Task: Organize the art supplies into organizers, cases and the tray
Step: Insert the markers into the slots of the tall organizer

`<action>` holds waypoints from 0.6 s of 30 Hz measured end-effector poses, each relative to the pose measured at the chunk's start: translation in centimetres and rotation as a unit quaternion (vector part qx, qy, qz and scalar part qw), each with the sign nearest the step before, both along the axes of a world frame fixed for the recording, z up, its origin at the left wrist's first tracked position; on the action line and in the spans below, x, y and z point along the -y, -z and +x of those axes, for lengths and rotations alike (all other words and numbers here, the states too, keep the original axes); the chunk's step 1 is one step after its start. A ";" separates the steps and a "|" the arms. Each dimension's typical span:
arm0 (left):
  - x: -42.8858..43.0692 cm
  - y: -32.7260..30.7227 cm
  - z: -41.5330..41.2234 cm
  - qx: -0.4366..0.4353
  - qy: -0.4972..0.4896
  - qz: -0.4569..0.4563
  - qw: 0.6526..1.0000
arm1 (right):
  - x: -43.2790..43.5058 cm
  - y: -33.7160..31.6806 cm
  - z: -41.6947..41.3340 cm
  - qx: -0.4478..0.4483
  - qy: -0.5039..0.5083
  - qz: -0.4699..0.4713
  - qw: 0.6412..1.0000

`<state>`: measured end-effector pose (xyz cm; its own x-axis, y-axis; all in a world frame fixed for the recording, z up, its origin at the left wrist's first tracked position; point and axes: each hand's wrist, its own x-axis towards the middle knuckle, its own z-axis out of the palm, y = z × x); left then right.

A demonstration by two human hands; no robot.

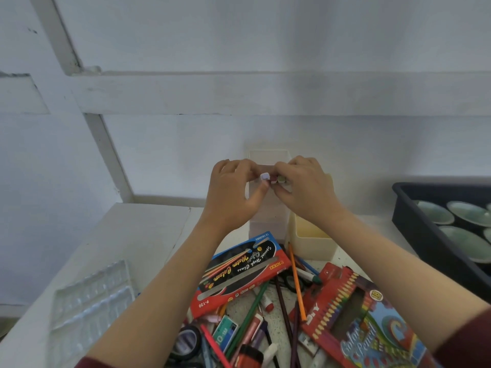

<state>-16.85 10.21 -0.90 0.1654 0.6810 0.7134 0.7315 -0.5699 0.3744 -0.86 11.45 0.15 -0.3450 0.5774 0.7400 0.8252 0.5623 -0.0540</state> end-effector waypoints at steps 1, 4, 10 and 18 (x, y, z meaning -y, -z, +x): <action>0.0 0.1 0.0 -0.004 -0.003 -0.004 1.000 | 0.2 0.0 -0.1 -0.004 0.004 0.008 1.000; -0.1 0.2 0.3 -0.038 -0.030 0.017 0.999 | 0.4 0.1 -0.2 -0.007 0.001 0.013 1.000; -0.1 -0.4 0.1 -0.088 -0.061 0.047 0.993 | 0.6 0.0 -0.2 -0.012 0.010 0.026 1.000; -0.2 -0.8 0.0 -0.163 -0.066 0.048 0.983 | 0.2 0.3 -0.2 -0.015 -0.002 -0.008 1.000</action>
<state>-16.83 10.37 -0.11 0.3099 0.6438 0.6997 0.8737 -0.4830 0.0574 -1.03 11.23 -0.11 -0.3256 0.5885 0.7400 0.8209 0.5643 -0.0876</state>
